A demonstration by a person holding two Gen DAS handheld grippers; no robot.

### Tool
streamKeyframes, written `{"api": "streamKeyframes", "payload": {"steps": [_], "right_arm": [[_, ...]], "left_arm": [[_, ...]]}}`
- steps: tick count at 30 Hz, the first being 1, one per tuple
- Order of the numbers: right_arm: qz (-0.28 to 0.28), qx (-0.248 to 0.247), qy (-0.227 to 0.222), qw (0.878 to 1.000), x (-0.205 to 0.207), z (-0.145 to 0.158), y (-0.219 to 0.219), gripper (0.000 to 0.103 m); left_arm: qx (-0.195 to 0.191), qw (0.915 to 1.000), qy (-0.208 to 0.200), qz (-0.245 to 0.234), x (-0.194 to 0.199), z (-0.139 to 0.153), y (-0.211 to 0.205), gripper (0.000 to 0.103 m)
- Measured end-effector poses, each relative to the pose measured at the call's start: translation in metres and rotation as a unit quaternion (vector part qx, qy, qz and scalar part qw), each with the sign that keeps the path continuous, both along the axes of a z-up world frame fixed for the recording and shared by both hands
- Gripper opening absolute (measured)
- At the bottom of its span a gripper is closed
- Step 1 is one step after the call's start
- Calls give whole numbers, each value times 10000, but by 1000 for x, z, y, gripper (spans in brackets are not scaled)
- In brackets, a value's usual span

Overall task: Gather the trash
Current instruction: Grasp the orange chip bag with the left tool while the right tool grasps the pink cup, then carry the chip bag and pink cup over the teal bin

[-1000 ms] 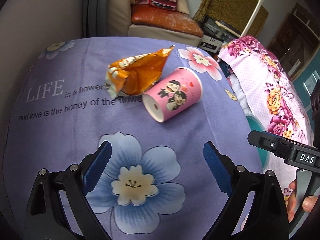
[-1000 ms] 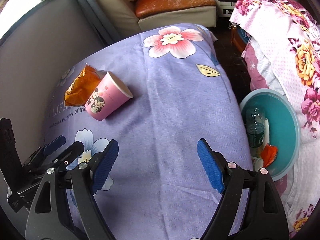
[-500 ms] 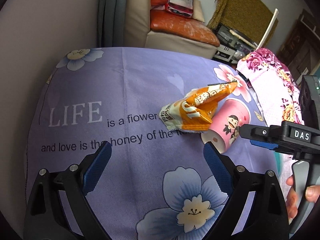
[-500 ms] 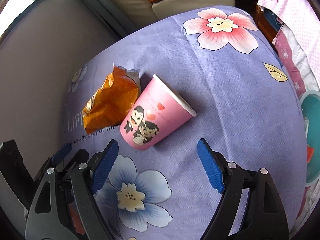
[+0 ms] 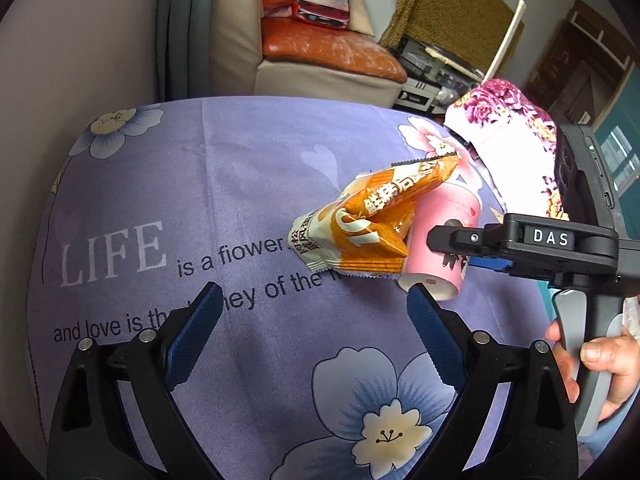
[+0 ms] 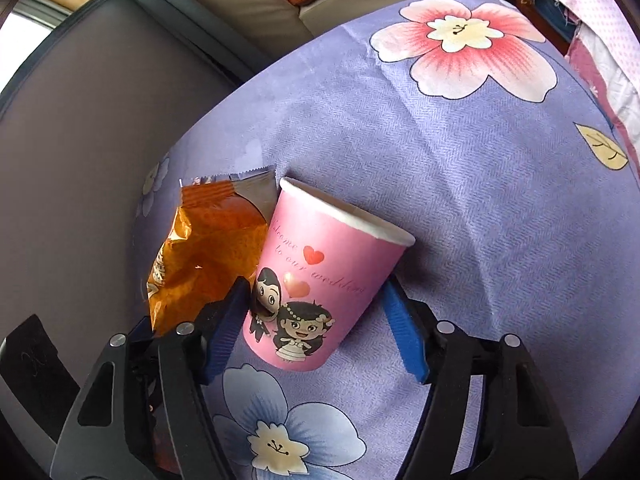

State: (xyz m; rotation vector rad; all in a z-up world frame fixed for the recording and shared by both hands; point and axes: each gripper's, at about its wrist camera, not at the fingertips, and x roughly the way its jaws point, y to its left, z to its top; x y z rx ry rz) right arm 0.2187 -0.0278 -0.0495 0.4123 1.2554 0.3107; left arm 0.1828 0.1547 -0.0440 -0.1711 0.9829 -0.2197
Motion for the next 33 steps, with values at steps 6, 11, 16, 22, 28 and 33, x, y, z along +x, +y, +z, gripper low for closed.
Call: {"api": "streamKeyframes", "payload": {"steps": [6,11,16,22,28,33], "right_arm": [[-149,-169,-144,9996,2,11,-30,61],[-236,-215,-220,9992,-2,17,-39,61],[-237,-216,-348,9989,-11,22,-56,61],[-145,-270,-550,9980,-25,23,-73,61],[-203,-214,-747,9968,-46,33,-92,61],[-339,-131,-905,9952,-68,43,-118,61]], "left_arm": [[123,9998,-12,-180,21,1,-26,93],[58,9998,18,-174,38,-5,-40,91],[134,9998,141,-5,41,-11,-43,46],[236,9995,99,156,26,-2,-49,39],[184,9996,81,180,6,9,-69,39],[181,9998,54,41,-15,20,-94,39]]}}
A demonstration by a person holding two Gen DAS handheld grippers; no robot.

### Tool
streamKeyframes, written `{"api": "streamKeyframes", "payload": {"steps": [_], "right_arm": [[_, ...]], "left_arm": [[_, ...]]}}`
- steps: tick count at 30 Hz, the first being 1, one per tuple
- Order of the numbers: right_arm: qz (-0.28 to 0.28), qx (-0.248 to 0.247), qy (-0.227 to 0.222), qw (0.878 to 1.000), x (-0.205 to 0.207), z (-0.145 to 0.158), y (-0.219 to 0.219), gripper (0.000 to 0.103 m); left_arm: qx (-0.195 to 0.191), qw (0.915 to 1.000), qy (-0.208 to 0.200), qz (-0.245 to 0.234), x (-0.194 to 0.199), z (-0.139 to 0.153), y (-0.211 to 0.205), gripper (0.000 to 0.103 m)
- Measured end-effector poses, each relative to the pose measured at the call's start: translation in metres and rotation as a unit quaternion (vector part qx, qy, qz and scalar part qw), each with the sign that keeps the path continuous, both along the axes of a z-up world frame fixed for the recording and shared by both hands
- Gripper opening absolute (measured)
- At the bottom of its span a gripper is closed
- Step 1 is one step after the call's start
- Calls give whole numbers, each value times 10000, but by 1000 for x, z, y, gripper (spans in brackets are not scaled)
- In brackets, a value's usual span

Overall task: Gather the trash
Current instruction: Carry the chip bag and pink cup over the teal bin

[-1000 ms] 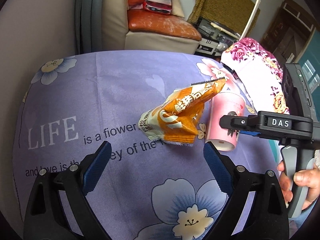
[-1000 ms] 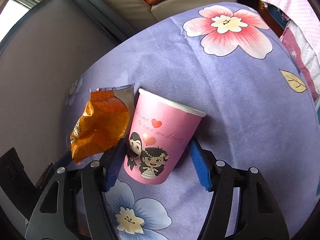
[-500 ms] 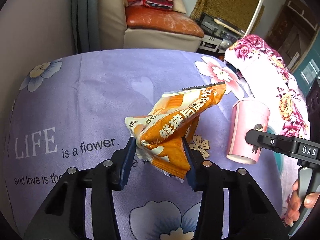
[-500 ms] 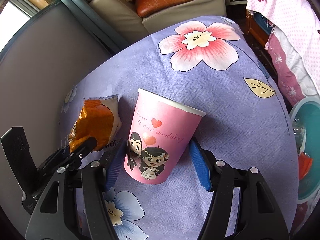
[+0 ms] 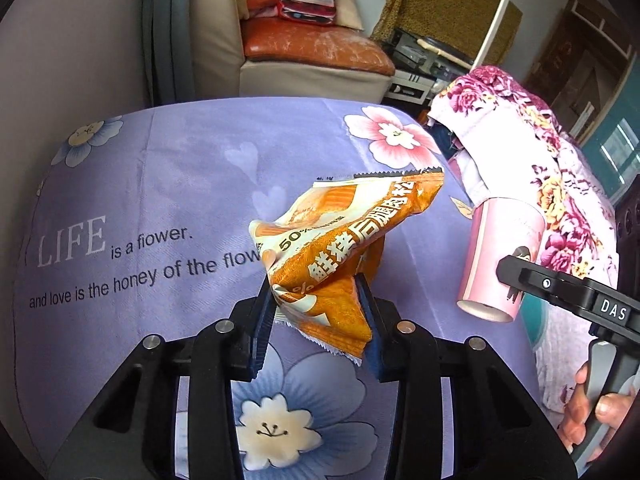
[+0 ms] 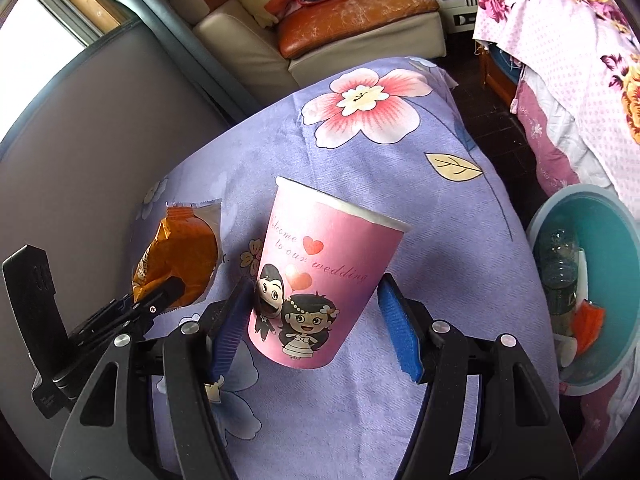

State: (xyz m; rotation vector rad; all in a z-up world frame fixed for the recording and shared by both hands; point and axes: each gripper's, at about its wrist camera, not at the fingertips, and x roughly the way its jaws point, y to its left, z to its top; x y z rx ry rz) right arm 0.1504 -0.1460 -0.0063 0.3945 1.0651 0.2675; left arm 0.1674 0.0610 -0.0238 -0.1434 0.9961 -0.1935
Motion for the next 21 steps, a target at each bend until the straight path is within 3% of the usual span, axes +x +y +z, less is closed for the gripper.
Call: {"api": "streamKeyframes", "payload": {"steps": [9,21], "right_arm": [[-331,185,-235,9990,-40,14,-53,61],[-791,43,-685,9945,-91,25,-137,61]], "left_arm": [[57,9995,-1,-309,-26,14,-59,39],[171,9959,-24,-892,-48,23,-159,39]]}}
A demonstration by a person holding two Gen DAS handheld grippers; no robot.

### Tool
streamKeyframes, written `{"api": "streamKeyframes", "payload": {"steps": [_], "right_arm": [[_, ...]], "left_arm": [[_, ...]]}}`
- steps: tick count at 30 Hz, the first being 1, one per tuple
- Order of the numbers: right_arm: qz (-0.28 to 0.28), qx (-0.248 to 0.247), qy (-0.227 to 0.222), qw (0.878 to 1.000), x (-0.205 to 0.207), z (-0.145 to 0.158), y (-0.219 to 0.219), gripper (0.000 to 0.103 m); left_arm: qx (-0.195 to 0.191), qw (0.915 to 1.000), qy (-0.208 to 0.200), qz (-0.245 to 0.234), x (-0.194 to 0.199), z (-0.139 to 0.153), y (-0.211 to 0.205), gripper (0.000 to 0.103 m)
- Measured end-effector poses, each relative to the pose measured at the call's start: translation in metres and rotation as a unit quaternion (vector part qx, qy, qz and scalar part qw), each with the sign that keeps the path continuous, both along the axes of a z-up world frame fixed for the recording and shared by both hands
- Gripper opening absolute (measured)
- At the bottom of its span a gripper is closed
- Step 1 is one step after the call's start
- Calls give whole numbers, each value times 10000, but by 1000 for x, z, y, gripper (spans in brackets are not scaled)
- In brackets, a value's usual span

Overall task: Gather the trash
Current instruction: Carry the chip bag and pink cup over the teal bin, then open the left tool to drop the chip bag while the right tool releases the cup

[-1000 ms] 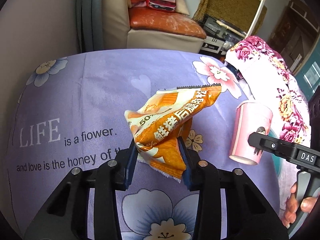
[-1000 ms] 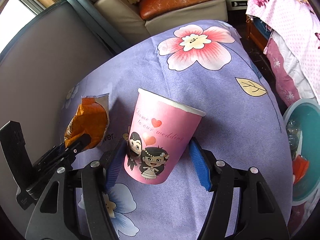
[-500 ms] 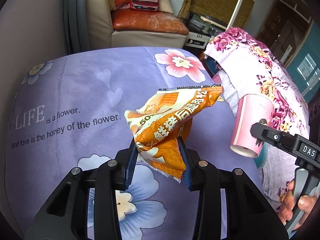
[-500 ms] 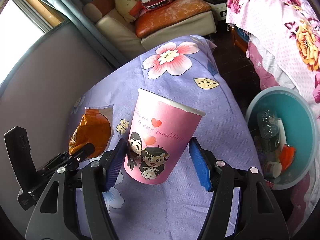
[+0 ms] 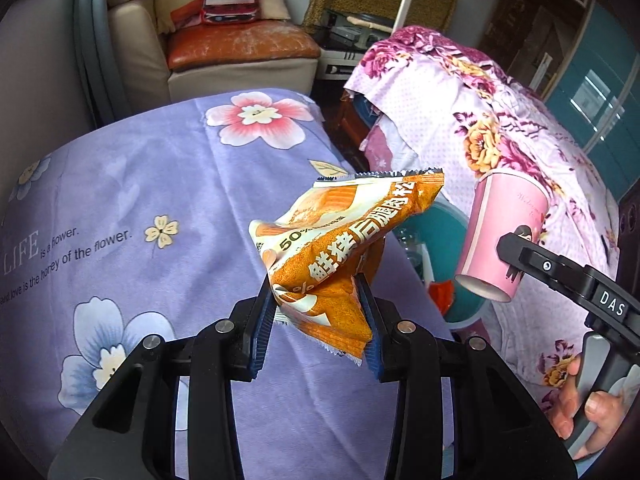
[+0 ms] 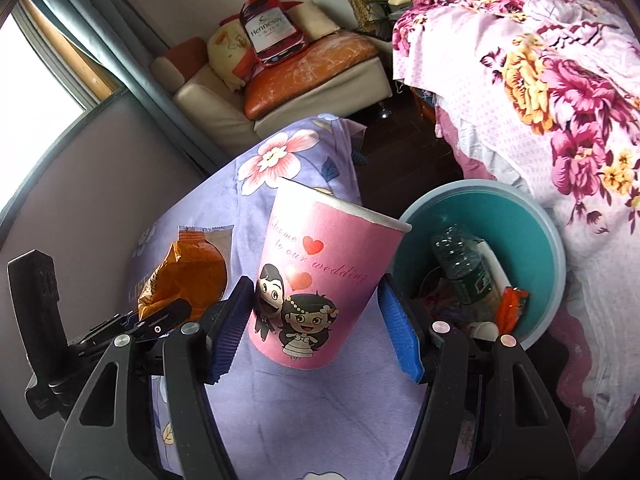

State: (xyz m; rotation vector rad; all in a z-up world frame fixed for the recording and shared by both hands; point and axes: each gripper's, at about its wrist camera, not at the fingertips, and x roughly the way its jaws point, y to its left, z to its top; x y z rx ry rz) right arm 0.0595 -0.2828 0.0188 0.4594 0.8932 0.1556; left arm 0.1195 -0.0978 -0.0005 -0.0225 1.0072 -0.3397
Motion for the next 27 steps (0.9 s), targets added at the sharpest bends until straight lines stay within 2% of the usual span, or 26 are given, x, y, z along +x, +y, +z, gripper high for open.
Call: {"api": "streamKeyframes", "payload": {"steps": [12,18,27], "right_arm": [[-606,99,-9,9981,-19,-8,-93,61],[-827,125,71,9965,-20,-18,-121,62],[-934,58,268,9953,-9,-32,-142,62]], "left_arm": [[260,9976,187,-612,8,-16,-97,40],[458,9945,331,-885,18,-33,-133,40],[536,9915,441,-1100,33,-49,-162,42]]}}
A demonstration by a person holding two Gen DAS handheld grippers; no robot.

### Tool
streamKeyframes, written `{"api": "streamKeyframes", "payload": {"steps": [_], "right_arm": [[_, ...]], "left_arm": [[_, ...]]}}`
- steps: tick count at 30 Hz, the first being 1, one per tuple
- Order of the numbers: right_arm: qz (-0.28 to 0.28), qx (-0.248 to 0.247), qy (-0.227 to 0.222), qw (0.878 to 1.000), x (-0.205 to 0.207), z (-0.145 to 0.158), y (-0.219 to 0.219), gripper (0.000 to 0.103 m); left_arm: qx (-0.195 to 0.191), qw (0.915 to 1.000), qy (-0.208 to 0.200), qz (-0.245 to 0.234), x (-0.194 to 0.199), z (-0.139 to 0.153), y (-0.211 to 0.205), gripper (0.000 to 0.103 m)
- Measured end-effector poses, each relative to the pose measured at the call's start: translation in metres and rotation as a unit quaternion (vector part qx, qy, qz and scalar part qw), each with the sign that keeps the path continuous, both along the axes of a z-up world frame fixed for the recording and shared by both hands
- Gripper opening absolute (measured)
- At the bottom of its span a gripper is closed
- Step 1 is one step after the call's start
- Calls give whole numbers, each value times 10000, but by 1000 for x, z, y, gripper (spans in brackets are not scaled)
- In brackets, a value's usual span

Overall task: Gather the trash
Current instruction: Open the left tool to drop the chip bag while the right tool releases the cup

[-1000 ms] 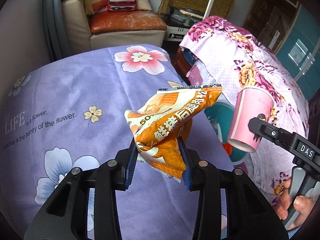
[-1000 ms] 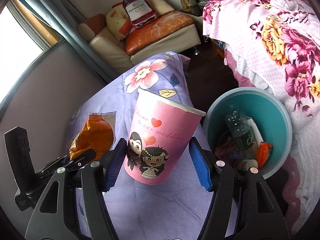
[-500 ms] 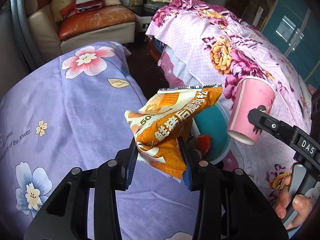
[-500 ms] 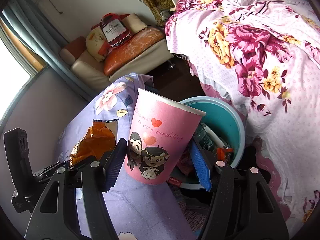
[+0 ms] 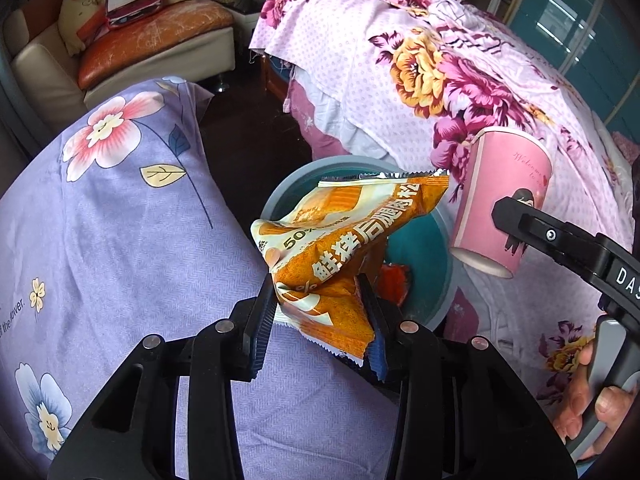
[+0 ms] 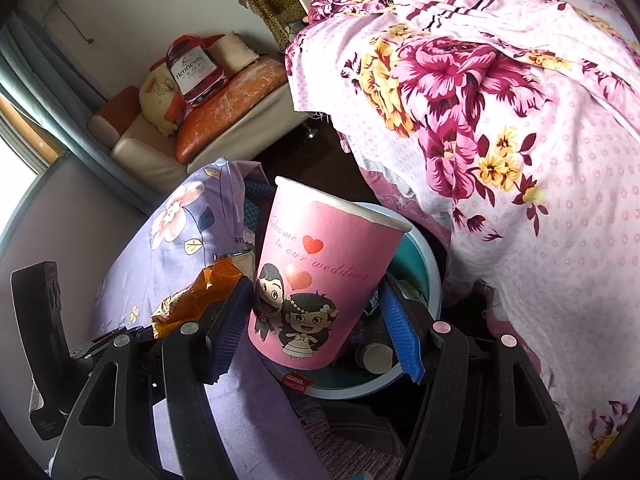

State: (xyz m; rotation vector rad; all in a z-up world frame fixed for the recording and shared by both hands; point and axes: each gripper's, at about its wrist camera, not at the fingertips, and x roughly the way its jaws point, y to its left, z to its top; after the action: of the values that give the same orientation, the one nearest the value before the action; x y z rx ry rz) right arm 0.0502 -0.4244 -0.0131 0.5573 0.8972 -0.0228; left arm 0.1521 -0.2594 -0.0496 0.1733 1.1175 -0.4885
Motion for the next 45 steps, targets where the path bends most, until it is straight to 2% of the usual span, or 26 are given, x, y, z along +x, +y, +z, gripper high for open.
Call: {"api": "streamKeyframes", "payload": {"steps": [15,17,20,22,25,32,35,37,42,45], "right_arm": [[-117,-213,210,9995,15,-6,-4,62],[-123,-233,226,9994,17,-5,-5,62],[-119,-274,260,9992,19,-5,-3,62],[-121,-286,281,9991,20,-5,-2,62],[-114,-322,320,9989,23,-5,-1,62],[-36,-405,430,9982,29,-8,8,63],[71,-278,550,9981,34,-12,12,64],[87,-223,575,9981,35,-14,13,75],[126,-302,601,9977,30,-12,17,77],[168,-416,583,9973,22,-6,22,84]], "left_arm": [[-281,9993,239,-77,21,-16,-13,44],[-289,9993,220,-68,22,-16,-13,49],[-302,9994,164,-36,23,-15,-12,62],[-307,9995,105,-1,23,-13,-10,82],[-261,9996,-85,67,22,-7,-6,92],[-252,9995,-164,89,20,-3,7,95],[-304,9994,-122,118,21,-3,12,95],[-316,9993,-113,149,20,-2,16,96],[-345,9989,-144,278,15,4,26,96],[-443,9982,-180,368,7,12,35,96]]}}
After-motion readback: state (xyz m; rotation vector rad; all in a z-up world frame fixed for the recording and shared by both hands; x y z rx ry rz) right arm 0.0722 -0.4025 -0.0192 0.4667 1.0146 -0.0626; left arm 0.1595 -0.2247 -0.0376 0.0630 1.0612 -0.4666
